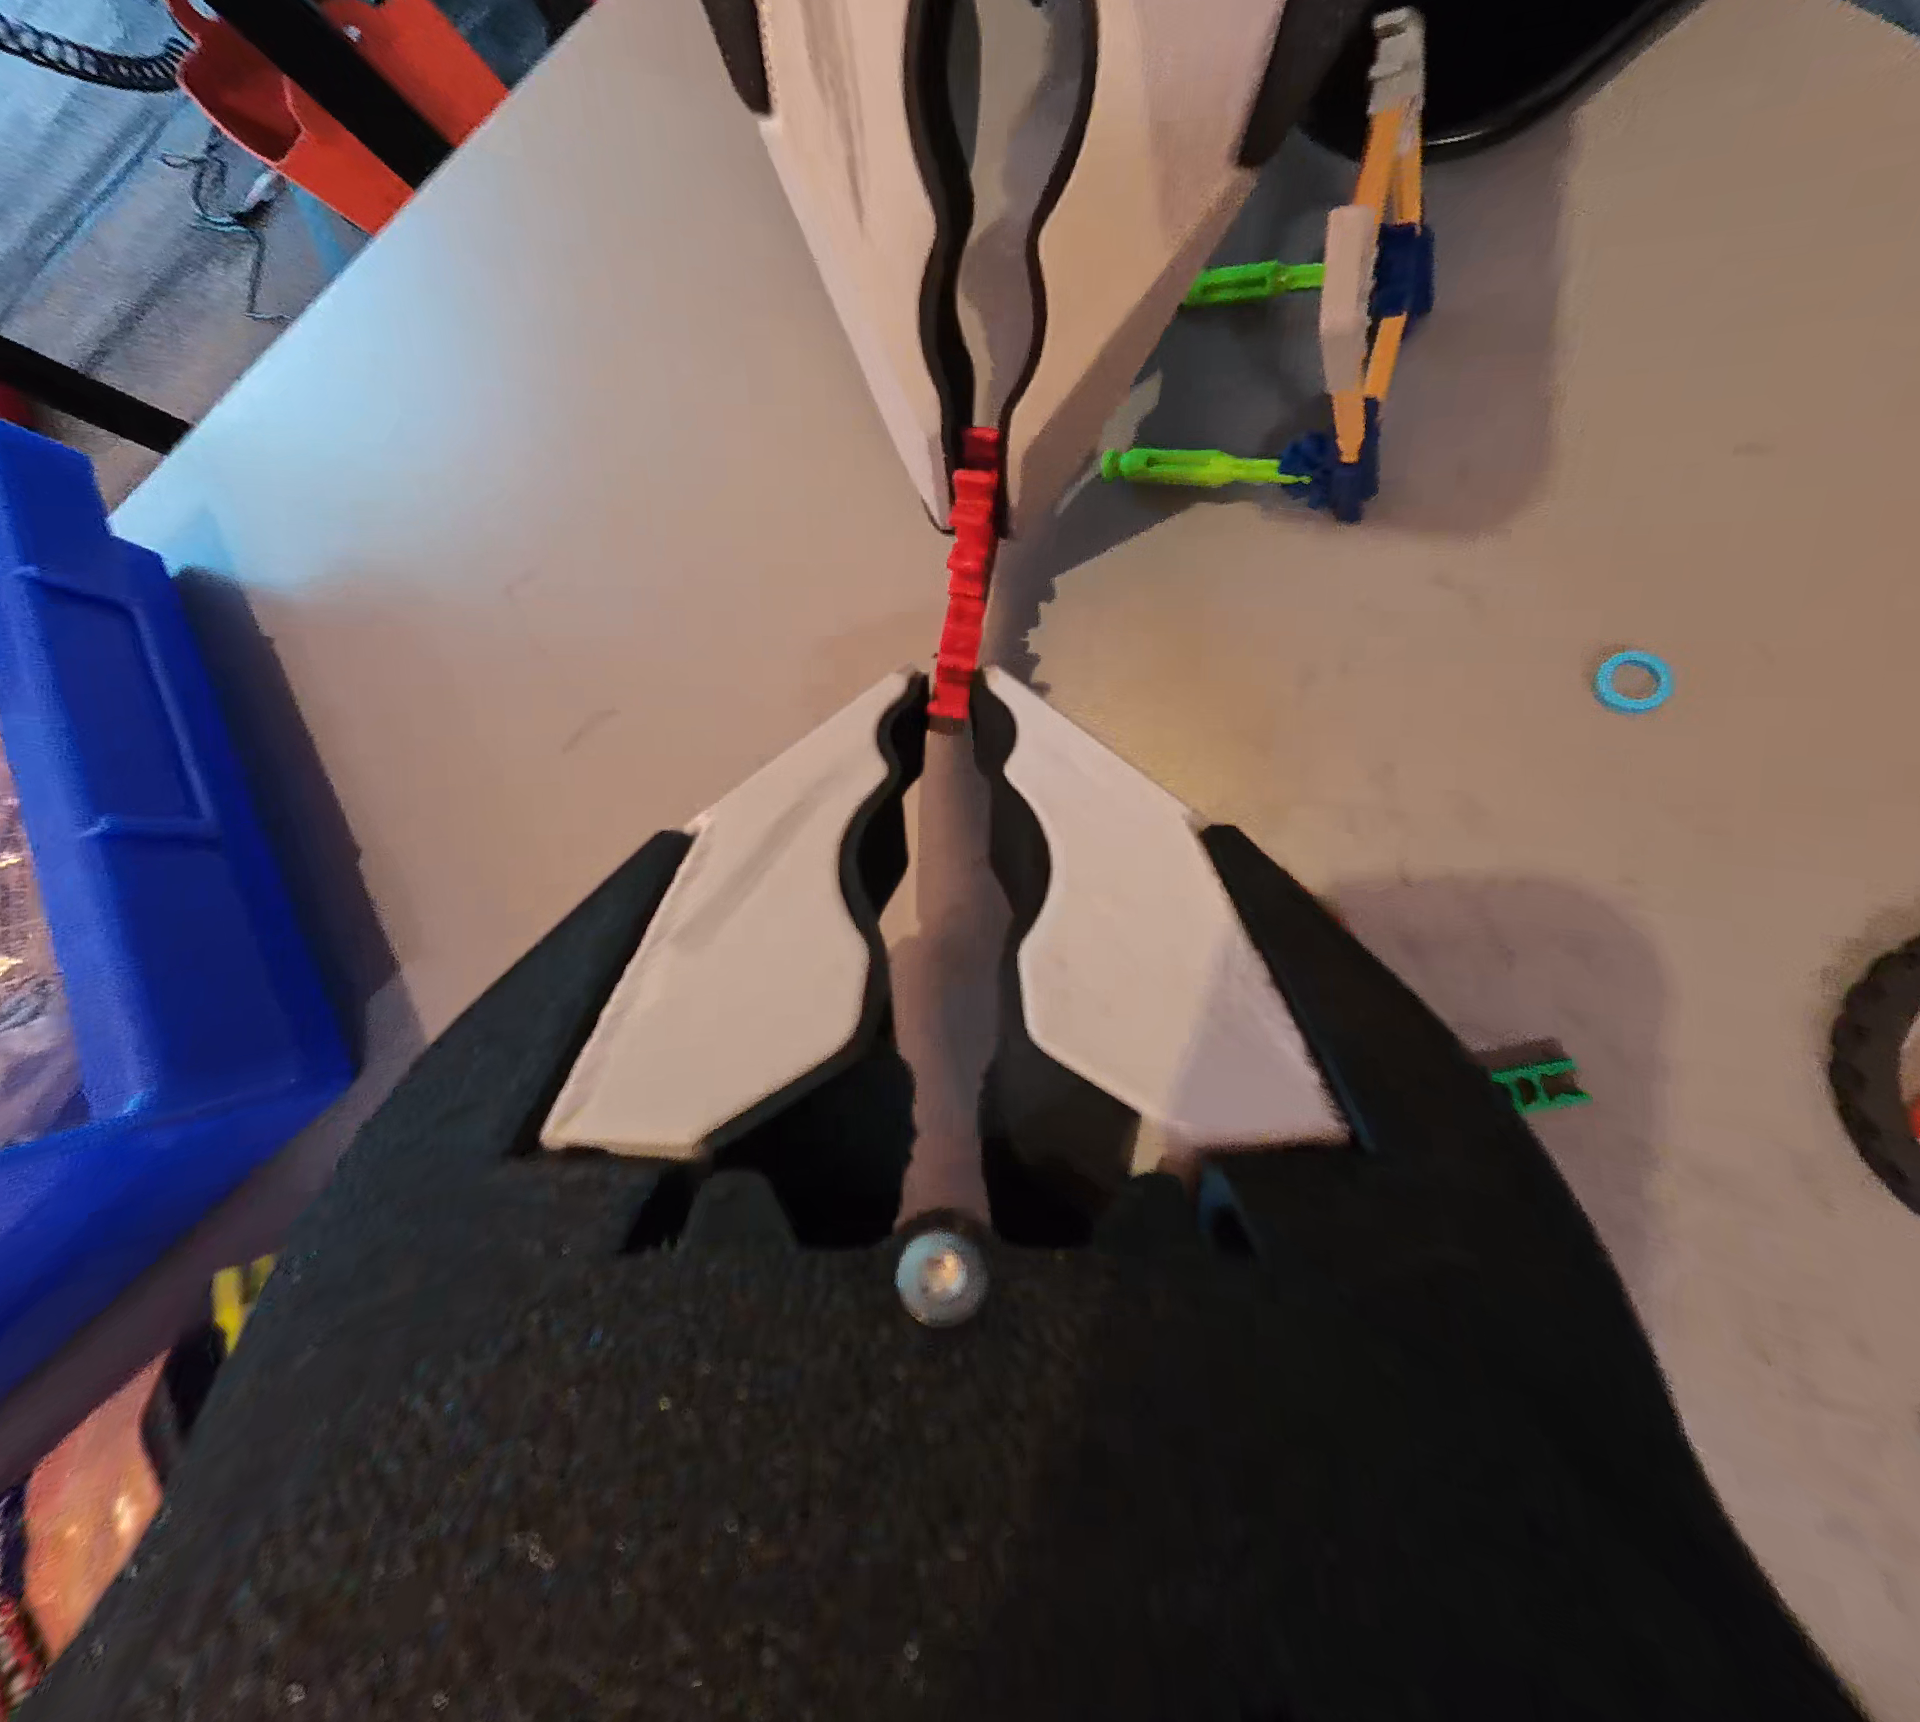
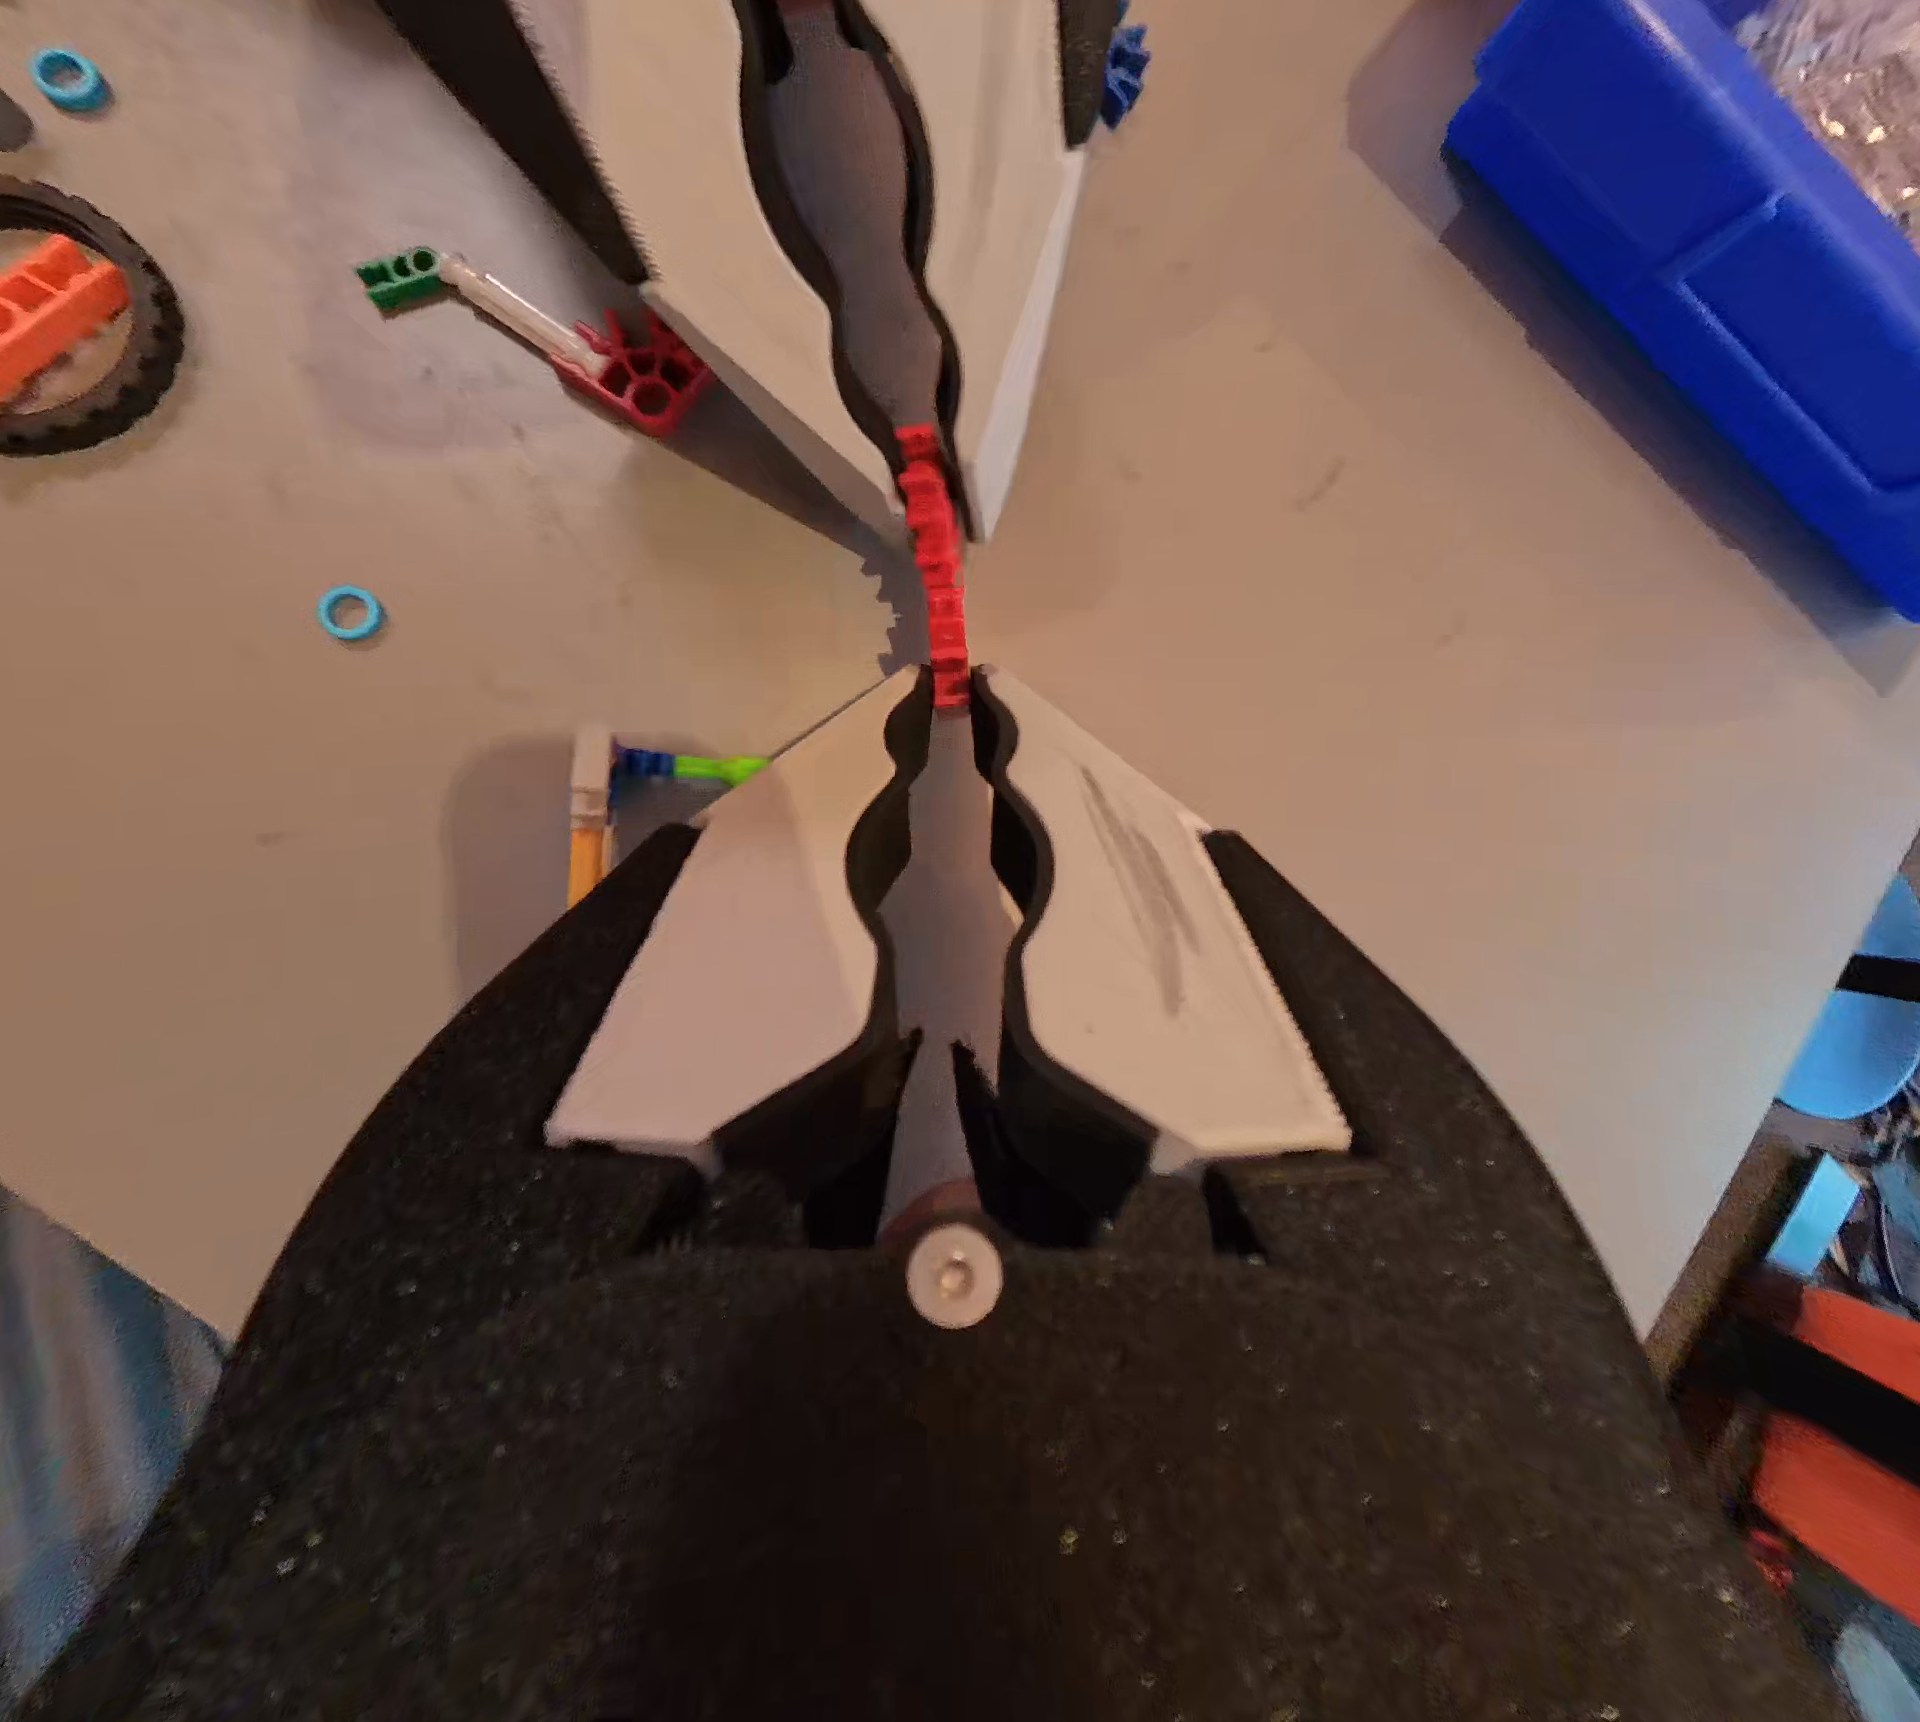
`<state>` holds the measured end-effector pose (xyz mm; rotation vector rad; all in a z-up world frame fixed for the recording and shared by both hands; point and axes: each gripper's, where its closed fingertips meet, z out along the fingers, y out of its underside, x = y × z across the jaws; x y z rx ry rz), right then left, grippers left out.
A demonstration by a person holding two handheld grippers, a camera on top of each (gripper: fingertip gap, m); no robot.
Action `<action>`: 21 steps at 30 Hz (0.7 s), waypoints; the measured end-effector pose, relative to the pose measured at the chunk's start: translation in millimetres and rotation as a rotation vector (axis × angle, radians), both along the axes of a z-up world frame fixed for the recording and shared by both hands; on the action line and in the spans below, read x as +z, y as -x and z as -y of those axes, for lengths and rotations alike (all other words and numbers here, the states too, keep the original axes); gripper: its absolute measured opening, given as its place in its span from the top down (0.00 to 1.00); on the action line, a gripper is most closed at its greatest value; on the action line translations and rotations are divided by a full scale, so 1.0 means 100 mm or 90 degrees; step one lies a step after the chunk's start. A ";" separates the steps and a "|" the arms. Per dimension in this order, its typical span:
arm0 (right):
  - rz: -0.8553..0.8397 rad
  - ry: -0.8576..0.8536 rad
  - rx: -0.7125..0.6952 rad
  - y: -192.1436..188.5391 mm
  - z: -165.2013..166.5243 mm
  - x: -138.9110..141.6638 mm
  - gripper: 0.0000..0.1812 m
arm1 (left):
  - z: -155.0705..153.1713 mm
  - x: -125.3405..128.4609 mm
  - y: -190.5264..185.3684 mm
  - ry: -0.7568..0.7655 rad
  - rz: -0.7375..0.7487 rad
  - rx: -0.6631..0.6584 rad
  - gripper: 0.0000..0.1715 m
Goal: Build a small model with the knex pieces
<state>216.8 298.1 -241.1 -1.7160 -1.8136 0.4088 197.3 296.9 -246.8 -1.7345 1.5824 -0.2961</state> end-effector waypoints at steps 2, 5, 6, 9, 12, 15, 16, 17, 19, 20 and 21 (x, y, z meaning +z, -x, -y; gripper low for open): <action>0.004 -0.005 -0.031 -0.04 -0.06 0.01 0.91 | 0.01 -0.01 -0.01 0.015 -0.002 0.007 0.98; -0.019 0.022 -0.067 -0.14 -0.05 0.11 0.88 | 0.01 -0.03 -0.01 0.020 -0.012 0.011 0.98; -0.030 0.038 -0.077 -0.18 -0.02 0.15 0.88 | 0.01 -0.05 -0.01 0.024 -0.015 0.012 0.98; -0.044 0.046 -0.100 -0.28 0.01 0.19 0.88 | 0.04 -0.06 -0.03 0.043 -0.009 0.005 0.98; -0.036 0.024 -0.094 -0.24 -0.02 0.16 0.88 | 0.03 -0.07 -0.05 0.044 -0.007 0.003 0.98; -0.009 0.012 -0.048 -0.11 -0.02 0.04 0.89 | 0.04 -0.07 -0.06 0.059 -0.005 0.003 0.98; 0.001 0.014 -0.036 -0.08 -0.03 -0.01 0.92 | 0.04 -0.07 -0.06 0.068 -0.003 0.004 0.98; 0.011 0.010 -0.027 -0.06 -0.04 -0.05 0.94 | 0.04 -0.07 -0.06 0.078 -0.001 0.005 0.98; 0.019 -0.002 -0.009 -0.04 -0.07 -0.08 0.95 | 0.02 -0.07 -0.04 0.099 0.004 0.012 0.98; 0.017 -0.001 -0.004 -0.03 -0.07 -0.07 0.95 | 0.02 -0.07 -0.03 0.107 0.007 0.015 0.98; 0.018 -0.002 0.000 -0.02 -0.06 -0.08 0.96 | 0.02 -0.07 -0.03 0.117 0.011 0.016 0.98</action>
